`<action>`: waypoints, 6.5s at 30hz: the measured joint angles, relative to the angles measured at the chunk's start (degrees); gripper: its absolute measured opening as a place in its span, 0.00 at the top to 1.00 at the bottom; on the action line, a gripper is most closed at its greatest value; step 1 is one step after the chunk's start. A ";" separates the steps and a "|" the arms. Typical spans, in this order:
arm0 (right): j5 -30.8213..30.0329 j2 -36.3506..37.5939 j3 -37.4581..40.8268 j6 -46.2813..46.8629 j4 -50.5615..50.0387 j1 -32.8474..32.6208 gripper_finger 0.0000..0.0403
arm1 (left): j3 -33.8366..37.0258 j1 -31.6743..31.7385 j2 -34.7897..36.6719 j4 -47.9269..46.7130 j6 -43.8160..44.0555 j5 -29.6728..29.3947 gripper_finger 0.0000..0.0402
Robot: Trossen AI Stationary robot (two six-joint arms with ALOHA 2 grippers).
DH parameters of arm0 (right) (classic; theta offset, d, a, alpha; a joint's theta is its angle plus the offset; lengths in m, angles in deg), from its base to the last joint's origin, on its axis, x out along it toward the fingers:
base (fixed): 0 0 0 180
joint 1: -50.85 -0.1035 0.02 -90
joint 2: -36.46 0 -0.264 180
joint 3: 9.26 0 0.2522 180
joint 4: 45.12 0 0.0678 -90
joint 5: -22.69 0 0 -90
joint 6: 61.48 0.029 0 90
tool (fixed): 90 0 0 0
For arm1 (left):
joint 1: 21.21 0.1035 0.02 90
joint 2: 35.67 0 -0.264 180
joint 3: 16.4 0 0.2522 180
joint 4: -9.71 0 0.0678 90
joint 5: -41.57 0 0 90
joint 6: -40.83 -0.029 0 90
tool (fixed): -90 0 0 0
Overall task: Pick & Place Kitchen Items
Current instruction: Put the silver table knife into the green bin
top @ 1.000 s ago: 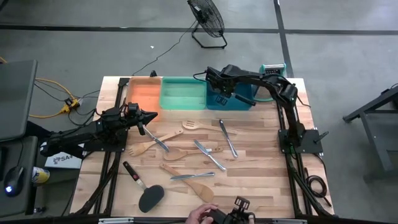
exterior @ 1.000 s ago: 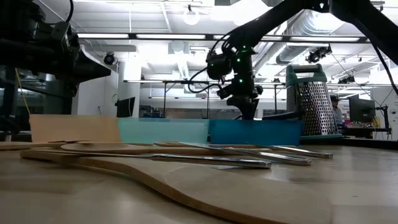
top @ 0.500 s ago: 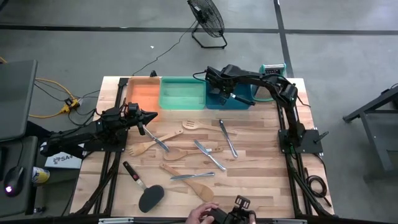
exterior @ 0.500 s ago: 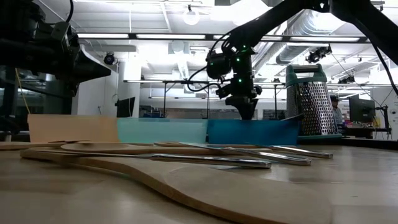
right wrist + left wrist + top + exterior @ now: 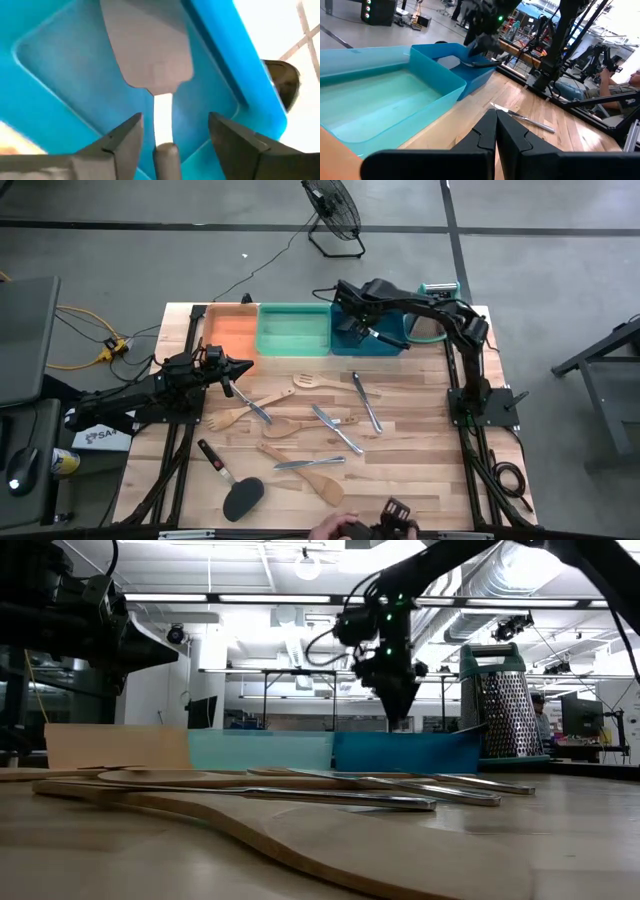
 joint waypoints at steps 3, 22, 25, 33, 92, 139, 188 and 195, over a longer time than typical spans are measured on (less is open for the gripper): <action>4.26 2.88 0.00 2.67 -1.55 -0.82 0.39 | 0.00 0.00 -0.02 0.02 0.00 0.00 0.99; 10.33 17.60 8.23 13.68 -6.56 -16.24 0.38 | 0.00 0.00 0.00 0.02 0.00 0.00 0.99; 11.49 20.36 12.68 20.63 -6.88 -18.95 0.38 | 0.00 0.00 0.00 0.02 0.00 0.01 0.99; 13.09 23.03 21.87 33.36 -5.27 -25.14 0.38 | 0.00 0.00 0.00 0.02 0.00 0.00 0.99; 12.87 8.72 34.62 62.01 24.55 -30.93 0.38 | 0.00 0.00 0.00 0.00 0.00 0.22 0.99; 18.53 11.12 35.05 56.03 25.23 -29.30 0.92 | 0.00 0.00 0.00 0.00 0.00 0.22 0.99; 5.39 34.66 34.77 35.92 55.75 -28.86 0.92 | 0.00 0.00 0.00 0.35 5.85 -0.07 0.99; 5.42 34.66 34.77 32.33 64.12 -28.46 0.92 | 0.00 0.00 -0.03 5.41 10.54 -0.81 0.99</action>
